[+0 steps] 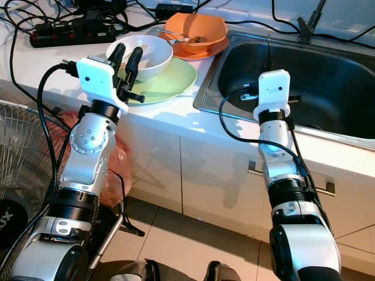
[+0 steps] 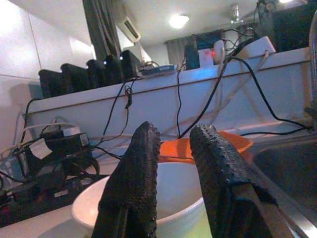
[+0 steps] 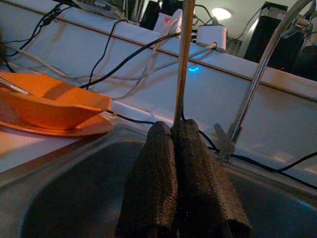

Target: Kitchen organization

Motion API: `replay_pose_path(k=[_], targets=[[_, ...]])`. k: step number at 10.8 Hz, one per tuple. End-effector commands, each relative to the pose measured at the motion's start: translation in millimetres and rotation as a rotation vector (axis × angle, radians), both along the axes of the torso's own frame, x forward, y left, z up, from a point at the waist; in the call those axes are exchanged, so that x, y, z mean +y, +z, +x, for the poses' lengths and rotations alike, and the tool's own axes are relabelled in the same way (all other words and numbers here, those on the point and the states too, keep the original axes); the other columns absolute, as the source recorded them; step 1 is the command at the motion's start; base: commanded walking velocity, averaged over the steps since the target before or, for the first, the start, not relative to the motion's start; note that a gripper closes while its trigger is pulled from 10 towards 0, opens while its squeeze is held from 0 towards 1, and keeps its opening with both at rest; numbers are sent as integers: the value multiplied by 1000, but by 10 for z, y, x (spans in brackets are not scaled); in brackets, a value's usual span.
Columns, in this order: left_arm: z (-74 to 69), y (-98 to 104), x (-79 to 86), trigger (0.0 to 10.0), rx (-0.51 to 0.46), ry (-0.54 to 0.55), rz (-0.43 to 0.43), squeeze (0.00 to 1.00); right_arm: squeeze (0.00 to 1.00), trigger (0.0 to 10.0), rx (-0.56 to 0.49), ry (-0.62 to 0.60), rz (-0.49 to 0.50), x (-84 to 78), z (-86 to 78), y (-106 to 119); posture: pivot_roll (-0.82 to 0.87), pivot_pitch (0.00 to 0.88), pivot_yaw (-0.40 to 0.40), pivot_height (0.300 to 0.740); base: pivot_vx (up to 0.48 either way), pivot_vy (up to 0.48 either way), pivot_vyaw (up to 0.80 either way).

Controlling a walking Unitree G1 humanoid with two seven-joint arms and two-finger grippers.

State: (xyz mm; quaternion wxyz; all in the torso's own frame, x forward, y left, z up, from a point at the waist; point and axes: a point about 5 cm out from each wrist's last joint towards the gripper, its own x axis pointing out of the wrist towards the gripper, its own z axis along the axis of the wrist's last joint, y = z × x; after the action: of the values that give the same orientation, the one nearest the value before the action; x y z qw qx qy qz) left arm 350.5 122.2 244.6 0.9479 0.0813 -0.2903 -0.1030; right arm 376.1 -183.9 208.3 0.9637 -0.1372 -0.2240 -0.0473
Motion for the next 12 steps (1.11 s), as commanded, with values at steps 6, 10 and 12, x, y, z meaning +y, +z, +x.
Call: replay_pose_path(k=[6, 10, 12], targets=[[3, 9, 16, 10000, -6, 8, 5, 0, 0, 10000, -25, -4, -6, -1, 12, 70, 35, 100, -1, 740, 0, 0, 0], [-17, -82, 23, 10000, 19, 35, 7, 0, 0, 10000, 93, -1, -7, 19, 6, -252, 42, 104, -9, 740, 0, 0, 0], [-20, -86, 17, 10000, 20, 34, 6, 0, 1000, 10000, 91, 2, -5, 22, 5, -255, 42, 105, -10, 740, 0, 0, 0]])
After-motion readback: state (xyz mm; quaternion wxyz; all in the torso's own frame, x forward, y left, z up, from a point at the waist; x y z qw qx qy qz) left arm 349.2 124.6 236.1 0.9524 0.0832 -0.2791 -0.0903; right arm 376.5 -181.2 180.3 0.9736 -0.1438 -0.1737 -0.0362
